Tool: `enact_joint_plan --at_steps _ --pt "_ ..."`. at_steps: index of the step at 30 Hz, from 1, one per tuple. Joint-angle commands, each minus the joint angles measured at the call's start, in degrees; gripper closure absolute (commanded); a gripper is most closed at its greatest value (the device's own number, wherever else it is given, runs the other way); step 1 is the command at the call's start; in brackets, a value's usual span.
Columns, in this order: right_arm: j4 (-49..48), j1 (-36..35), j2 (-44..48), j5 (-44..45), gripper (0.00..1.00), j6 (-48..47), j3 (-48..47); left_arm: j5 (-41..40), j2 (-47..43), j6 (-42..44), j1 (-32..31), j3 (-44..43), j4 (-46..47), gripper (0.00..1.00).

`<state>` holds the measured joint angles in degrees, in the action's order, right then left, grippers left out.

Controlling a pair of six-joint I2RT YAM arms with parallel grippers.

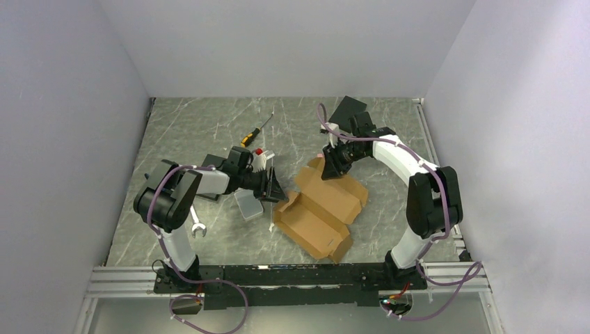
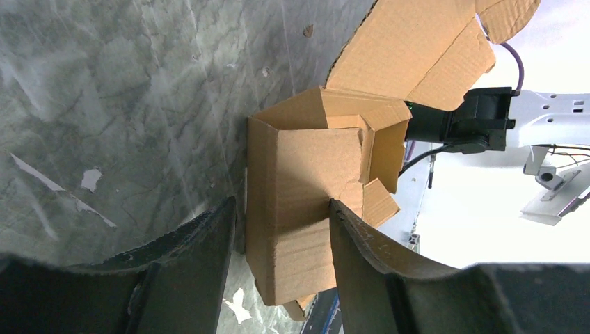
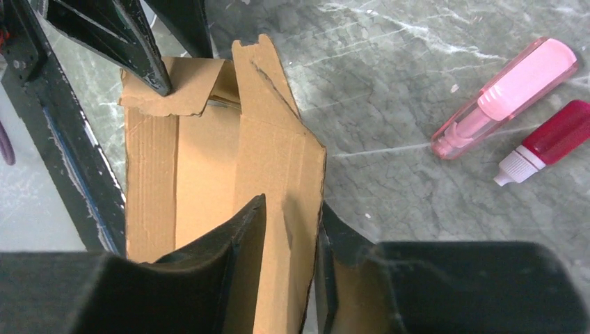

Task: Fold the paper box

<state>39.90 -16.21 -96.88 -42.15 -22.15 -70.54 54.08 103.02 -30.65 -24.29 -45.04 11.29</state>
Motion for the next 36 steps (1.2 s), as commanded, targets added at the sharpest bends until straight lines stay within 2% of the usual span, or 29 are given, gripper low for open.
enact_joint_plan --at_steps 1,5,9,17,24,35,36 --pt "-1.6 -0.2 1.4 -0.3 0.74 -0.4 -0.4 0.4 -0.6 1.1 -0.6 -2.0 -0.1 0.44" --pt "-1.7 -0.4 1.7 -1.3 0.9 -0.4 -0.3 0.0 -0.8 1.1 -1.0 -2.4 -0.9 0.43" --pt "-3.0 -2.0 3.9 -0.5 1.0 -0.5 0.3 -0.1 -0.9 0.8 -1.1 -2.8 -1.6 0.44" --pt "-4.9 -6.6 7.1 6.5 1.0 -1.2 0.5 -0.5 -0.9 1.2 -1.3 -3.6 -4.0 0.44" --pt "-6.4 -10.2 9.3 11.9 1.0 -2.7 1.5 0.3 -1.3 -0.3 -1.3 -2.7 -1.6 0.43" --pt "-8.5 -10.7 13.0 22.5 1.0 -5.0 2.4 0.4 -2.8 -2.2 -0.7 -1.9 1.0 0.4" --pt "-8.6 -10.8 13.1 23.2 1.0 -5.3 2.2 0.2 -2.8 -2.4 -0.8 -2.2 1.1 0.37"
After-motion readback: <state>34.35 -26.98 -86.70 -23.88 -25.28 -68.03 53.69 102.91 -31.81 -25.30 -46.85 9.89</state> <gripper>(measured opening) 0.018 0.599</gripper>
